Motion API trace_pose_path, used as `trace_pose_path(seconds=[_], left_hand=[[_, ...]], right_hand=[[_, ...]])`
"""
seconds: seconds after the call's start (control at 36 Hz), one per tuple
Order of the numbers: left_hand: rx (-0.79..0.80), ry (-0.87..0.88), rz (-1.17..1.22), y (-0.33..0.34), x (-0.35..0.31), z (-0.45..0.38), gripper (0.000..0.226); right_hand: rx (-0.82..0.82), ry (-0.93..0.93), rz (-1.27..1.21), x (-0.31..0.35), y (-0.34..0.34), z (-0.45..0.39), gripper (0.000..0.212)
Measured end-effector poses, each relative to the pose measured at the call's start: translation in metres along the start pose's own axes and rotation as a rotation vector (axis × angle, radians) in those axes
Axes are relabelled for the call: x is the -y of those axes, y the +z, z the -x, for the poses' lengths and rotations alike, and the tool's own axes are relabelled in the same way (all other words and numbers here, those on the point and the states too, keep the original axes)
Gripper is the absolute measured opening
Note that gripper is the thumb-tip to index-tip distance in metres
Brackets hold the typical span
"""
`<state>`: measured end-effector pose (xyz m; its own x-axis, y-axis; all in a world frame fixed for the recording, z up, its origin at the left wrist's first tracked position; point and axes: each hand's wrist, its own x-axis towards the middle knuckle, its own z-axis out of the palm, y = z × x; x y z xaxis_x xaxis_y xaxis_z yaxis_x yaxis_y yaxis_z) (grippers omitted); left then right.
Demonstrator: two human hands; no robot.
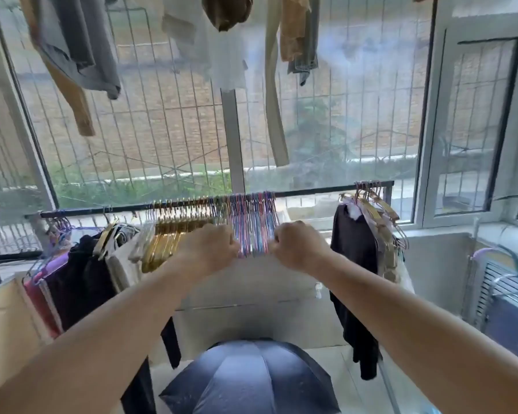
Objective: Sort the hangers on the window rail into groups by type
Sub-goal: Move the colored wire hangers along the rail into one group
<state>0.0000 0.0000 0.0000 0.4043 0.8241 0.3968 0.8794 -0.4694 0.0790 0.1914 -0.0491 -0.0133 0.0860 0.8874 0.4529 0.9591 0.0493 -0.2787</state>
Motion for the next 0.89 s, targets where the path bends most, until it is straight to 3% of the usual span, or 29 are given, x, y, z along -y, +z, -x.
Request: trace_pose_path(seconds=[0.14, 0.33, 0.53, 0.72, 0.89], left_hand=[[0.274, -0.051, -0.128, 0.074, 0.005, 0.032, 0.023], [0.367, -0.168, -0.033, 0.128, 0.028, 0.043, 0.021], [0.352, -0.224, 0.101, 0.146, 0.067, 0.004, 0.043], [0.323, -0.164, 0.180, 0.154, 0.116, -0.067, 0.016], [0.250, -0.123, 0.345, 0.165, 0.144, -0.130, 0.018]], right_hand=[[0.269, 0.120, 0.055, -0.061, 0.065, 0.044, 0.027], [0.405, 0.281, -0.054, -0.108, 0.118, 0.051, 0.019], [0.342, 0.294, -0.223, -0.097, 0.147, -0.003, 0.021], [0.282, 0.369, -0.283, -0.105, 0.183, -0.064, 0.021], [0.152, 0.475, -0.301, -0.136, 0.192, -0.114, 0.017]])
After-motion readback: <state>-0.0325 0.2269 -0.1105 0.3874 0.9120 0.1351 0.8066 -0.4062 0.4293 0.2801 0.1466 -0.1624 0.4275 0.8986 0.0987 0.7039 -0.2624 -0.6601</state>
